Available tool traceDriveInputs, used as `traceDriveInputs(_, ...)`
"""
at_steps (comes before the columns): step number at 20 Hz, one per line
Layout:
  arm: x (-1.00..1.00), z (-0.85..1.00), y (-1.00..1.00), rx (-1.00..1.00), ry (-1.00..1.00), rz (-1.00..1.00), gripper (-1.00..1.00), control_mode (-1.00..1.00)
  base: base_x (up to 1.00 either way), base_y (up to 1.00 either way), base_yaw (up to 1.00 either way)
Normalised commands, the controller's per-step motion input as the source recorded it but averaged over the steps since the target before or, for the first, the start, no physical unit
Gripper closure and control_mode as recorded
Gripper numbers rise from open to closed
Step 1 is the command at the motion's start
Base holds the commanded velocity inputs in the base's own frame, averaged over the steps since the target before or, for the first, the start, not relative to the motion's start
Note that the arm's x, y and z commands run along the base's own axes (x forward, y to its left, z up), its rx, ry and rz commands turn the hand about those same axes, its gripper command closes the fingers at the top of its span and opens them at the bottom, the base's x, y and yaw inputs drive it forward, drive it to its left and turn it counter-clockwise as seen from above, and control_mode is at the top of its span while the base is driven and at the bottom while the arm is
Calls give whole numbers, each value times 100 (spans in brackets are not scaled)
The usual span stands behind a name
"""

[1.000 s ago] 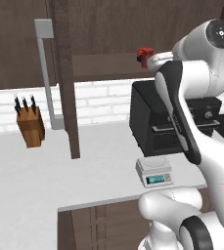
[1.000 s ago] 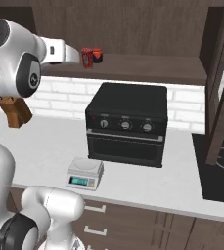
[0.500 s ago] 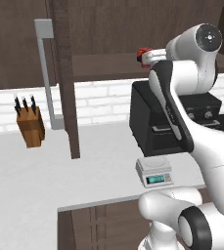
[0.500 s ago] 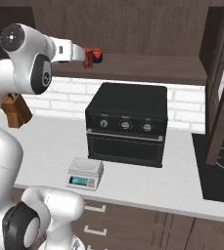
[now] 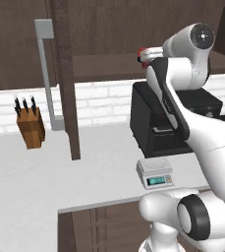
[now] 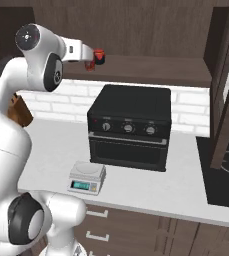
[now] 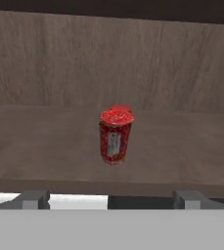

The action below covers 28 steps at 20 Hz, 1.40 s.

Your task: Pick the yogurt and place it on the digital scale for weighing, and close the cabinet.

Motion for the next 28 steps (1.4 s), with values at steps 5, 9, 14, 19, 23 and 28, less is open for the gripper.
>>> traceDriveInputs(5,45,-1,0,0,0,0,-100,-100,0,0,0)
traceDriveInputs(9,50,3,0,0,0,0,-100,-100,0,0,0)
traceDriveInputs(14,42,1,0,0,0,0,-100,-100,0,0,0)
traceDriveInputs(19,31,0,-11,0,0,0,-100,-100,0,0,0)
traceDriveInputs(23,45,-1,0,0,2,0,-100,-100,0,0,0)
traceDriveInputs(28,33,-6,0,0,2,0,-100,-100,0,0,0)
